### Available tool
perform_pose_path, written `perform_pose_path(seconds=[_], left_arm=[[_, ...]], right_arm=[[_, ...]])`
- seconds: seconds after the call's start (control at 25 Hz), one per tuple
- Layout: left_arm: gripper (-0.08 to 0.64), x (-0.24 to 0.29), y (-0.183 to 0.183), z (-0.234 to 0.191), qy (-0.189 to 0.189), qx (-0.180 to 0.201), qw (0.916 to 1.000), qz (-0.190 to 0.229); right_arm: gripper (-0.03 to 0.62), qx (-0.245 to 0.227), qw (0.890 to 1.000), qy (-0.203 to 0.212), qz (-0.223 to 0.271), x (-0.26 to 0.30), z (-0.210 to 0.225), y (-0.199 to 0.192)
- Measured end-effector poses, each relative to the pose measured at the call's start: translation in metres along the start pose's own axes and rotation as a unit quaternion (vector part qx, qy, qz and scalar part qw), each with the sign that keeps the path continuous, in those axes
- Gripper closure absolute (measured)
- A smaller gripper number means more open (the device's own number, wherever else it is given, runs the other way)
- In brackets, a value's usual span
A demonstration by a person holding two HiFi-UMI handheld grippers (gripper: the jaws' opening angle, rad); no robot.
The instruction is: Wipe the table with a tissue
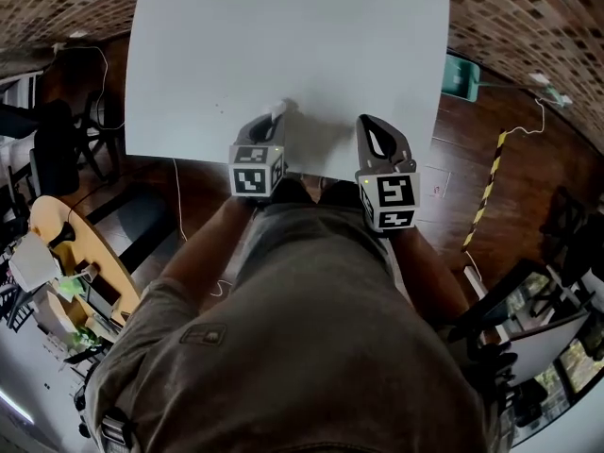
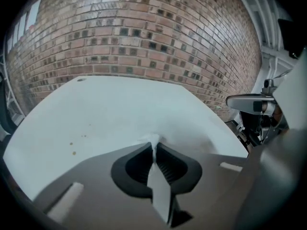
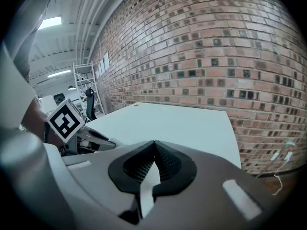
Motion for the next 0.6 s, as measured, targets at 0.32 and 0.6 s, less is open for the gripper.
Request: perform_pose_path(seconds=[0.32, 0.6], left_arm=[[0.537, -0.05, 0.008, -0.05, 0.038, -0.015, 0.9979, 0.051], [0.537, -0.08, 0.005, -0.102, 0.055, -0.035, 0.9952, 0.074]], right_arm=[[0.578, -0.034, 0.999, 0.018, 0.012, 0.014, -0.038, 0.021], [0.578, -0.051, 0.998, 0.017, 0.024, 0.033, -0.077, 0.041]])
Point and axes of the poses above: the fingertips, and each gripper's own axes: x forward along the fingers, z to its right, y out of its top, the point moved 10 cm from there along -x, backward along the fingers, and after that the axes turned 3 degrees about -y, right-handed, at the moved point
